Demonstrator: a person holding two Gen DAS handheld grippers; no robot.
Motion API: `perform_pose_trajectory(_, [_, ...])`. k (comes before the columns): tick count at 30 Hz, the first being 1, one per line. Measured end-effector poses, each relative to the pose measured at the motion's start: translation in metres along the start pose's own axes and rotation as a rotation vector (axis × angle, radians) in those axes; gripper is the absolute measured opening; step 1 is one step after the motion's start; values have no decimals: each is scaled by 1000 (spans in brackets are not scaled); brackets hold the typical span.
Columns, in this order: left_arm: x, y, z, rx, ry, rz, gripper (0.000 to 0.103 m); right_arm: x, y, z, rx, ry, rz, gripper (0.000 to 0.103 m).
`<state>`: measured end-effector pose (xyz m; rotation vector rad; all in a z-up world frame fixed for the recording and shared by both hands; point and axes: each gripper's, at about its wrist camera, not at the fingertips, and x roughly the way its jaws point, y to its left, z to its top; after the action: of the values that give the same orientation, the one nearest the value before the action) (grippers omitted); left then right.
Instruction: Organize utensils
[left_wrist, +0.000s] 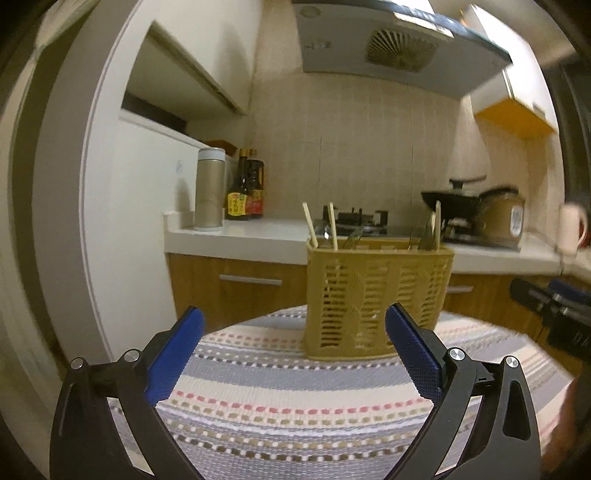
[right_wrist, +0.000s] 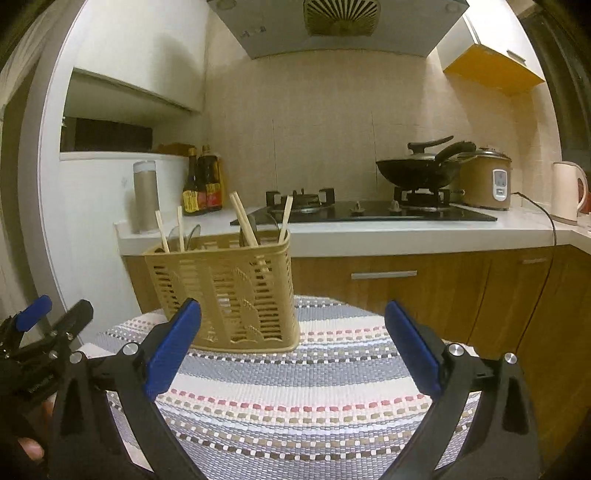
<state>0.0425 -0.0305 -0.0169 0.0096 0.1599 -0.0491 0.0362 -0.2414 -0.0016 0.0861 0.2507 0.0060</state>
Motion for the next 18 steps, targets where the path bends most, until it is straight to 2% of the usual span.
perform_pose_trajectory(2, [1, -6, -2, 49, 5, 4, 95, 3, 2, -1, -12, 5, -5, 95])
perform_pose_trajectory(8, [4, -9, -5, 63, 35, -9, 95, 2, 7, -2, -28, 2, 0, 95])
perform_pose_trajectory(18, [10, -3, -6, 26, 71, -3, 95, -1, 17, -4, -79, -17, -20, 95])
